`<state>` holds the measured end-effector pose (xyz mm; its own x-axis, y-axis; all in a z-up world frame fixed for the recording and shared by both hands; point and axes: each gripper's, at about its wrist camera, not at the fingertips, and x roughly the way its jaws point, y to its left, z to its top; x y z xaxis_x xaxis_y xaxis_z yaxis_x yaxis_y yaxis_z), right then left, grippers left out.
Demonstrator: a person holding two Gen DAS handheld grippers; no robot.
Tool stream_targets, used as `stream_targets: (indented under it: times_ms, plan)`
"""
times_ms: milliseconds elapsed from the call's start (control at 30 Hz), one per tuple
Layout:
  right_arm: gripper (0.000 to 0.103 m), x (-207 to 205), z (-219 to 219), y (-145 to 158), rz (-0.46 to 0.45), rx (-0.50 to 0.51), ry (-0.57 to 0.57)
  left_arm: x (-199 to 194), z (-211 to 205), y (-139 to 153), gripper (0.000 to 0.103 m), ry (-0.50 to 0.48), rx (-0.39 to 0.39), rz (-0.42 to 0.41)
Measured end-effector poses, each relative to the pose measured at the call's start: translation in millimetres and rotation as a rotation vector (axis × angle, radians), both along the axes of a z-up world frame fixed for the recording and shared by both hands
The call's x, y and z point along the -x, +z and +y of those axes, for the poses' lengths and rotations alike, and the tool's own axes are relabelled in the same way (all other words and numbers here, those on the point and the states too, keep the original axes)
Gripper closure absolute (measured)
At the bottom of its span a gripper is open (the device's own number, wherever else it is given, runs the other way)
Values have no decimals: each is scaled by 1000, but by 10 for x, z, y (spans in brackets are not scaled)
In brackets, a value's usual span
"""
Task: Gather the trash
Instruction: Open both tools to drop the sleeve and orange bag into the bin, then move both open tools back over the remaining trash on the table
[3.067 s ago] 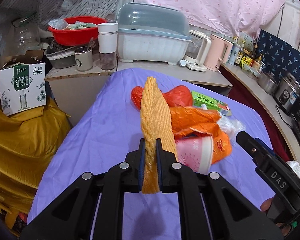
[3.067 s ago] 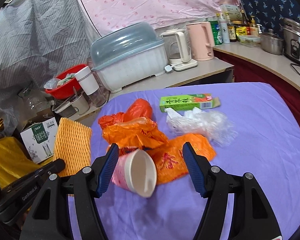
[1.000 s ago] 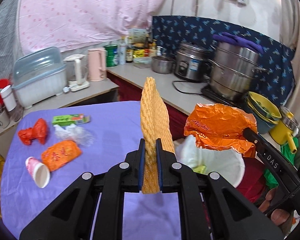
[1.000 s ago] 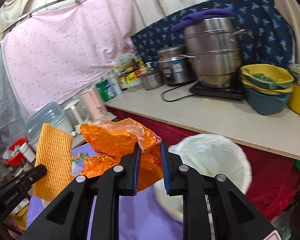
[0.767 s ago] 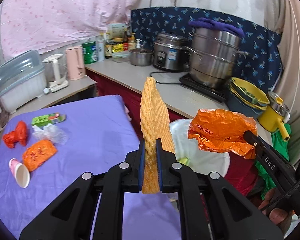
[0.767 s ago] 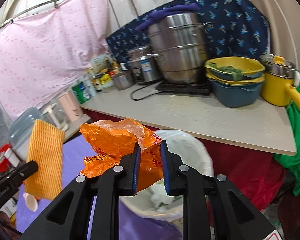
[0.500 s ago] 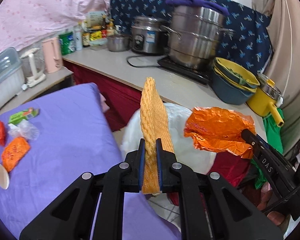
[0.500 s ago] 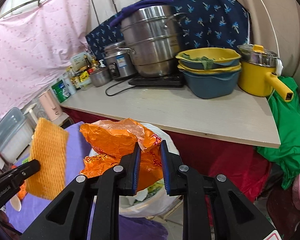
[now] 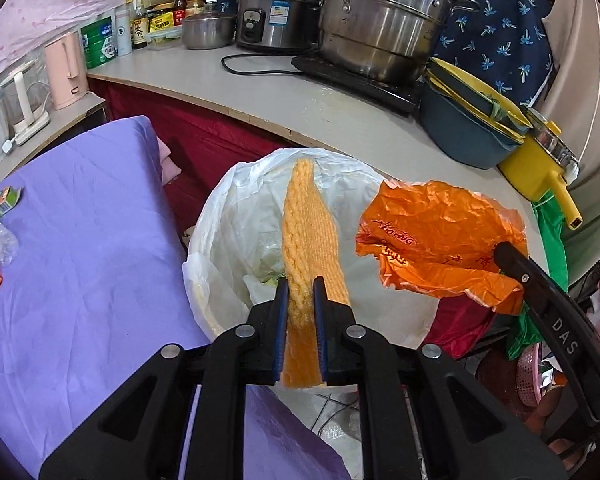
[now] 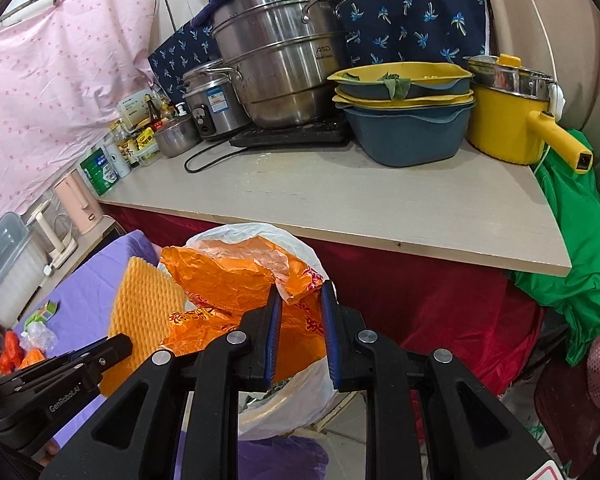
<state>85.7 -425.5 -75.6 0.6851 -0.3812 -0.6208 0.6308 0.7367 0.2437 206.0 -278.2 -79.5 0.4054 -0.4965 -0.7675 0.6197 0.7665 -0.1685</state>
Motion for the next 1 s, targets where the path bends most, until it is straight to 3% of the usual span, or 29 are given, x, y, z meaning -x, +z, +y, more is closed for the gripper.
stream_targets:
  times_ms: [67,133,333,533,767,1000]
  plan:
    - [84,-56,1,-18,3,-4,3,-23,-28,-23,67,5,-6,-17]
    - [84,-105,13,-39,5,-7,7,-27,-21,-19,52,18,-16,-47]
    - [83,-284,68,-84,7,-27,34,-55,58,34,51,47,-32,-88]
    - [78,-430,139,-107,4,-42,66,-140,292,105,42,118,-32,-117]
    - [52,-495,288,-54,-10,-26,80,-234,509,152,39,169,-32,-125]
    - [50,-476,381,66,-28,-13,91,-251,702,191,39,204,-30,-128]
